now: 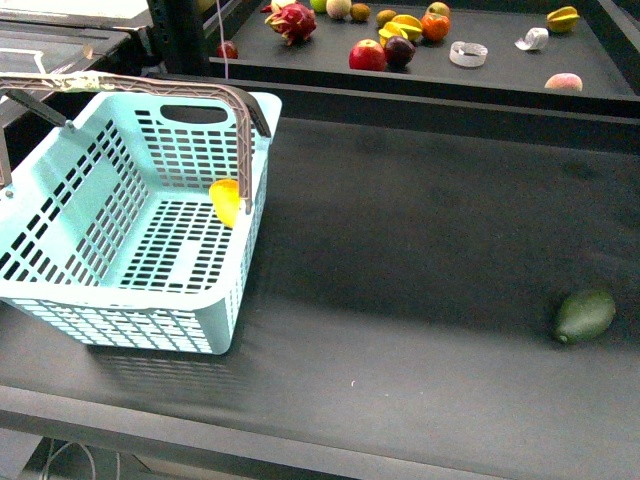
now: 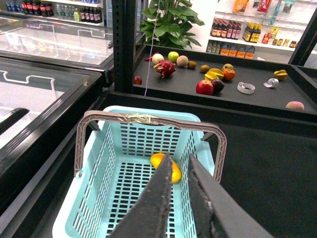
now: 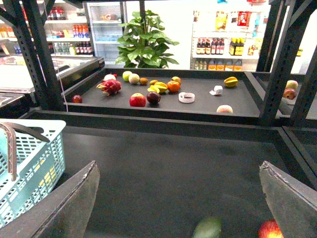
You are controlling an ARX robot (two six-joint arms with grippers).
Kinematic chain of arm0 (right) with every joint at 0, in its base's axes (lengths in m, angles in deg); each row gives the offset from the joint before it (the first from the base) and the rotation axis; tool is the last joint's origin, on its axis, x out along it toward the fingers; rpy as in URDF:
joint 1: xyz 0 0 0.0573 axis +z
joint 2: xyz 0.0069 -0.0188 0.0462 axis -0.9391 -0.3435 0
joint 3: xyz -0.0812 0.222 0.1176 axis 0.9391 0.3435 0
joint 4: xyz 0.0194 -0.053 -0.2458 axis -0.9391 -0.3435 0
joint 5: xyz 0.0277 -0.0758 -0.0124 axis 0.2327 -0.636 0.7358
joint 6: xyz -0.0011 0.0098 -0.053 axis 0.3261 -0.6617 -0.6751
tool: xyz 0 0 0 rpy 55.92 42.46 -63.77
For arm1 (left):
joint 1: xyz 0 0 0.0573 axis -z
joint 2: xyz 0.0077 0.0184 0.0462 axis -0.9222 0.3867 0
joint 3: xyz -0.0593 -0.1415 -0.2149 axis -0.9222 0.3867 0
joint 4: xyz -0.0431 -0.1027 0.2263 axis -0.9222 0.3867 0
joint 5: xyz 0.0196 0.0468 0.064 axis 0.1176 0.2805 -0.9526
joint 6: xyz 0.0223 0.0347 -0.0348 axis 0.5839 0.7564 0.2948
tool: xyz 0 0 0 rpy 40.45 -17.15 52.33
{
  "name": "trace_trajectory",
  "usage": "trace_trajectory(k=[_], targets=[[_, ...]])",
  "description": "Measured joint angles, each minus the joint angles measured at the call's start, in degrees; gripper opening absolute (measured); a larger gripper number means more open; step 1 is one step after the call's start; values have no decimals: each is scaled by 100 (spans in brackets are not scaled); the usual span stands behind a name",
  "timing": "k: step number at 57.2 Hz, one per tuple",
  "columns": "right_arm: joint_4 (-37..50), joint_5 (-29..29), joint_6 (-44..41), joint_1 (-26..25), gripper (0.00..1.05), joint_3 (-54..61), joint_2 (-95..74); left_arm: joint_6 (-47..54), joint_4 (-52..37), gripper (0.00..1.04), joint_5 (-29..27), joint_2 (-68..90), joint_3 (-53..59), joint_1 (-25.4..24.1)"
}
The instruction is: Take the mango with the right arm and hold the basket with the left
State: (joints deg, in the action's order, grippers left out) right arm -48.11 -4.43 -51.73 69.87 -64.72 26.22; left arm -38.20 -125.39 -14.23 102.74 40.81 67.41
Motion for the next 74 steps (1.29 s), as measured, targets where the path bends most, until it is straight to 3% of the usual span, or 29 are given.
trace_trajectory(k=[3, 21, 74], targets=[[0, 2, 0, 0, 96, 0, 0, 57, 107, 2, 0, -210, 92, -2], [0, 2, 0, 0, 96, 0, 0, 164, 616, 2, -2, -1285, 597, 0], [0, 2, 0, 0, 96, 0, 0, 179, 2997, 2, 0, -3781, 601, -2]])
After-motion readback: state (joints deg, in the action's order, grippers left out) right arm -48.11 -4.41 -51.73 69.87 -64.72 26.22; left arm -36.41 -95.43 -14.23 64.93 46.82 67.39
